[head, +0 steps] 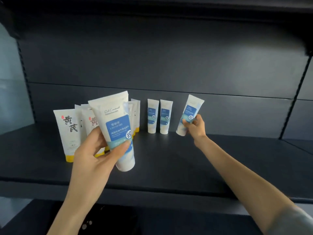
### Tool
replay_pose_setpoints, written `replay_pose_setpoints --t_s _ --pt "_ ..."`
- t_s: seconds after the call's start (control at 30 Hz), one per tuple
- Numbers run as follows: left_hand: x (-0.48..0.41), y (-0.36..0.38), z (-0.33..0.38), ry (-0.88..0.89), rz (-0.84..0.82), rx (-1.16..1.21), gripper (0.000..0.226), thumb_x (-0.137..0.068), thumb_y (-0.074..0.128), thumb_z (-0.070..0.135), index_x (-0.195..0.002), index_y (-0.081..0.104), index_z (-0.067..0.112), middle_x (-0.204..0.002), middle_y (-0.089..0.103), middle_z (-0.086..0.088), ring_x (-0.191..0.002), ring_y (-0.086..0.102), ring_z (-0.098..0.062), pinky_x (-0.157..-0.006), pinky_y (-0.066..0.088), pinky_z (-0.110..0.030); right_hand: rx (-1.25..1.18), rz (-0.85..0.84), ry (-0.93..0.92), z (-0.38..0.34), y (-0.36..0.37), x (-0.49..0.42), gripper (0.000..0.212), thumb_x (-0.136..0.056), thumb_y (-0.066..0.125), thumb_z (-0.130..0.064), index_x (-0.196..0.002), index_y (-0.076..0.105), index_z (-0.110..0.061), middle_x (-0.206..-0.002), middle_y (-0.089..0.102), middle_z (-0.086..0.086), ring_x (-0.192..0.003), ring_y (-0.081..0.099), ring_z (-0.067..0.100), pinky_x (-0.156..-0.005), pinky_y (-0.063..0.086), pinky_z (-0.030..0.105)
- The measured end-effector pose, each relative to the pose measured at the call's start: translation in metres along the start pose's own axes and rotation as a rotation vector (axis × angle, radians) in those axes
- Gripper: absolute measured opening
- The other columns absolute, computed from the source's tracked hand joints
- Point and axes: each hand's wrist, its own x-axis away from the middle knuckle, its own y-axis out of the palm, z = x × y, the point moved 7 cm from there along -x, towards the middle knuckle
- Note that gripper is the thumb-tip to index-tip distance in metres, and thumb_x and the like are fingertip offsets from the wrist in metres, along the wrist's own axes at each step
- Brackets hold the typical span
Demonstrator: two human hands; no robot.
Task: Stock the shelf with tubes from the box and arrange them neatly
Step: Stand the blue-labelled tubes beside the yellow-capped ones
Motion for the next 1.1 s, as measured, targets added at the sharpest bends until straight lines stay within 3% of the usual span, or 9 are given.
replay_pose_setpoints --t_s 0.1,0.2,0.47,0.8,1.1 --pt "-0.008 0.006 -0.005 0.011 0.01 -0.003 0.034 -0.068 0.07 0.021 -0.101 0.063 0.028 -0.099 0.072 0.015 -0.094 0.066 -0.001 -0.065 0.051 -0.008 0.137 0.018 0.046 0.022 0.002 -0.03 0.026 -0.085 0.068 -0.007 -0.099 0.046 -0.013 -0.093 0.058 0.001 -0.094 0.059 0.022 -0.09 0.052 0.048" --pt "-0.012 0.009 -0.012 0.014 0.008 -0.006 0.034 -0.067 0.07 0.025 -0.1 0.066 0.03 -0.101 0.072 0.013 -0.096 0.066 -0.002 -0.068 0.052 -0.01 0.241 -0.007 0.034 0.035 0.01 -0.05 0.028 -0.083 0.071 -0.01 -0.101 0.049 -0.012 -0.084 0.055 -0.008 -0.089 0.059 0.019 -0.086 0.053 0.043" --pt "-0.021 0.025 -0.037 -0.016 0.017 -0.009 0.036 -0.068 0.069 0.016 -0.103 0.062 0.024 -0.102 0.072 0.013 -0.097 0.067 -0.002 -0.067 0.052 -0.01 0.398 -0.038 -0.026 0.053 0.029 -0.077 0.041 -0.081 0.074 -0.015 -0.115 0.052 -0.007 -0.101 0.056 -0.001 -0.094 0.054 0.016 -0.084 0.046 0.03" --pt "-0.023 0.042 -0.03 0.014 0.0 -0.023 0.036 -0.065 0.069 0.027 -0.092 0.065 0.051 -0.101 0.071 0.019 -0.097 0.066 0.002 -0.068 0.051 -0.009 0.514 -0.067 -0.072 0.053 0.032 -0.08 0.045 -0.082 0.073 -0.016 -0.118 0.049 -0.003 -0.121 0.057 0.014 -0.11 0.055 0.027 -0.09 0.044 0.034" --pt "-0.021 0.018 -0.024 -0.047 -0.053 0.006 0.038 -0.065 0.07 0.027 -0.102 0.063 0.031 -0.101 0.072 0.015 -0.095 0.066 0.0 -0.065 0.052 -0.01 0.461 0.033 0.033 0.038 0.012 -0.06 0.04 -0.088 0.064 -0.018 -0.122 0.049 -0.004 -0.13 0.046 0.015 -0.112 0.051 0.025 -0.096 0.047 0.04"
